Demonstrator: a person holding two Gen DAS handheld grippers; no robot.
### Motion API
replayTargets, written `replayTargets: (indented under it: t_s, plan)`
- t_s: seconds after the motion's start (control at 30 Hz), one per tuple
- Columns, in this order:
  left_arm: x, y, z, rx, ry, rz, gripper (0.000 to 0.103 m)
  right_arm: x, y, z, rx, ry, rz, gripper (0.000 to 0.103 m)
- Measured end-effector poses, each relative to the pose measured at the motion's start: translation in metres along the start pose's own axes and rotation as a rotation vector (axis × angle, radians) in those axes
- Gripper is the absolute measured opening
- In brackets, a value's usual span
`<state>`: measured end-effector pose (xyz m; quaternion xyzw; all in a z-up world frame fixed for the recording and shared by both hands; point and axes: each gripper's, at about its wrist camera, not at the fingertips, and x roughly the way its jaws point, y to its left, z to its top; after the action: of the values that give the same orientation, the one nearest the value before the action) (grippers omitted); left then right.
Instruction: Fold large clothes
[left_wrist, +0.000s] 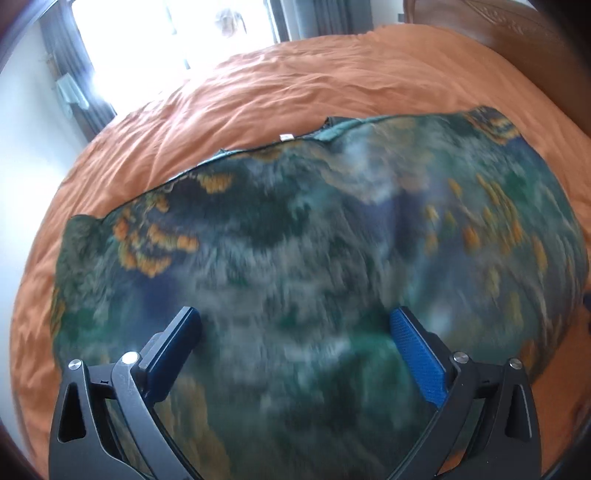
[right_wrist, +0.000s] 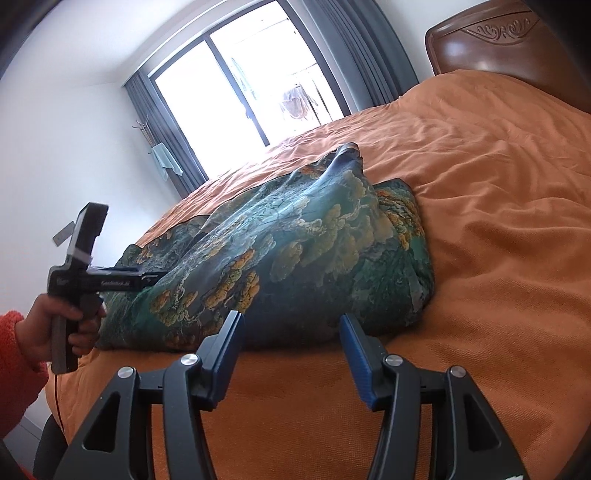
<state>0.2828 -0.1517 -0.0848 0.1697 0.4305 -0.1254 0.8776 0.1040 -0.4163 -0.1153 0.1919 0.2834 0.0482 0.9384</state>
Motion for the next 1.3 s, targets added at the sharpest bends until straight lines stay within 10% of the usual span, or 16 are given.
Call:
replayTargets:
  t_s: [0.6, 0.8, 1.3]
  plan:
    - [-0.051, -0.054, -0.096, 0.128, -0.017, 0.033, 0.102, -0.004, -0.01, -0.004, 0.019, -0.027, -0.075, 0.055]
    - [-0.093, -0.046, -0.103, -0.026, -0.061, -0.109, 0.102, -0.014, -0.027, -0.003, 0.108, -0.054, -0.097, 0.067]
    - [-0.095, -0.043, -0.095, -0.047, -0.111, -0.128, 0.102, 0.053, -0.095, 0.03, 0.676, 0.138, -0.015, 0.082]
